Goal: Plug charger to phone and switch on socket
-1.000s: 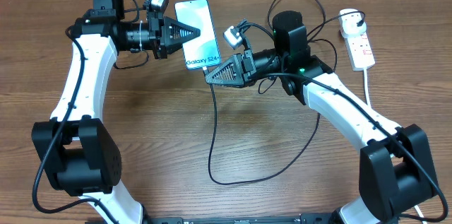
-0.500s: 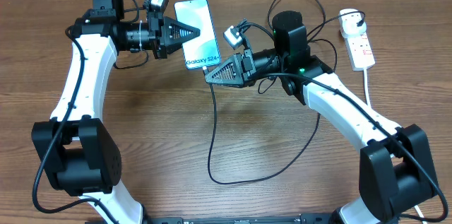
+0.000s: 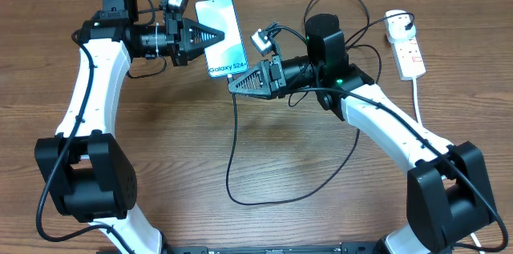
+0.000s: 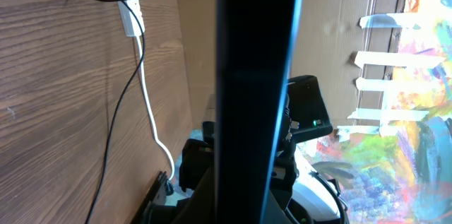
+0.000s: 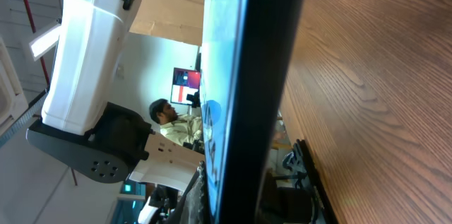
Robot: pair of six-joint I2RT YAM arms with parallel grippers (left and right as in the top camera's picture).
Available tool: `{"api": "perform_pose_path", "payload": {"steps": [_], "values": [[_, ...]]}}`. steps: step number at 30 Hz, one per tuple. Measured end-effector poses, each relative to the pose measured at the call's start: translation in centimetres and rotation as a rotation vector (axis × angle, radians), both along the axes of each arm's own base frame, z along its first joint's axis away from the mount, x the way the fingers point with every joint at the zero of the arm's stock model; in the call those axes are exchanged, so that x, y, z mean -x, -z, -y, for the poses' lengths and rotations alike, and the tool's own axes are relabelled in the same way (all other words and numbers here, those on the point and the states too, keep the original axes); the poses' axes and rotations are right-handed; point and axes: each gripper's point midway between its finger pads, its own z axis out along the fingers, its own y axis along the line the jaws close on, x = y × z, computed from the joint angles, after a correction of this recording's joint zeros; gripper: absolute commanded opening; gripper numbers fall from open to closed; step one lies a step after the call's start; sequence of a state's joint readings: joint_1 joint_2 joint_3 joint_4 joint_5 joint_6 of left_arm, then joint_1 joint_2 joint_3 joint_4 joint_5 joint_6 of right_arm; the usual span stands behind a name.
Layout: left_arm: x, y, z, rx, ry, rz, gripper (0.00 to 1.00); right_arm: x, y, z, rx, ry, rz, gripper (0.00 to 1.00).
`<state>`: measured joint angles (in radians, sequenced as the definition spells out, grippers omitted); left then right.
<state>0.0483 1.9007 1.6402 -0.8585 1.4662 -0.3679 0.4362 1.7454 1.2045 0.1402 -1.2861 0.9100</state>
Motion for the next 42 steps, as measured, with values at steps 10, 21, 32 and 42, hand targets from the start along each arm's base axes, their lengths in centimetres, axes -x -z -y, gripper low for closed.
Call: {"api": "perform_pose_path", "payload": {"steps": [10, 21, 32, 42], "values": [[0.11, -0.31, 0.02, 0.017, 0.008, 0.0, 0.04, -0.06, -0.59, -0.2, -0.017, -0.001, 0.019, 0.04], [0.2, -0.32, 0.03, 0.021, 0.009, -0.008, 0.05, -0.01, -0.62, -0.2, -0.018, -0.004, 0.017, 0.04], [0.55, -0.14, -0.12, 0.022, 0.005, -0.045, 0.04, 0.12, -0.72, -0.03, -0.019, -0.014, -0.005, 0.04], [0.57, -0.14, -0.09, 0.022, 0.006, -0.045, 0.04, 0.02, -0.73, 0.06, -0.018, -0.011, -0.007, 0.04]]}}
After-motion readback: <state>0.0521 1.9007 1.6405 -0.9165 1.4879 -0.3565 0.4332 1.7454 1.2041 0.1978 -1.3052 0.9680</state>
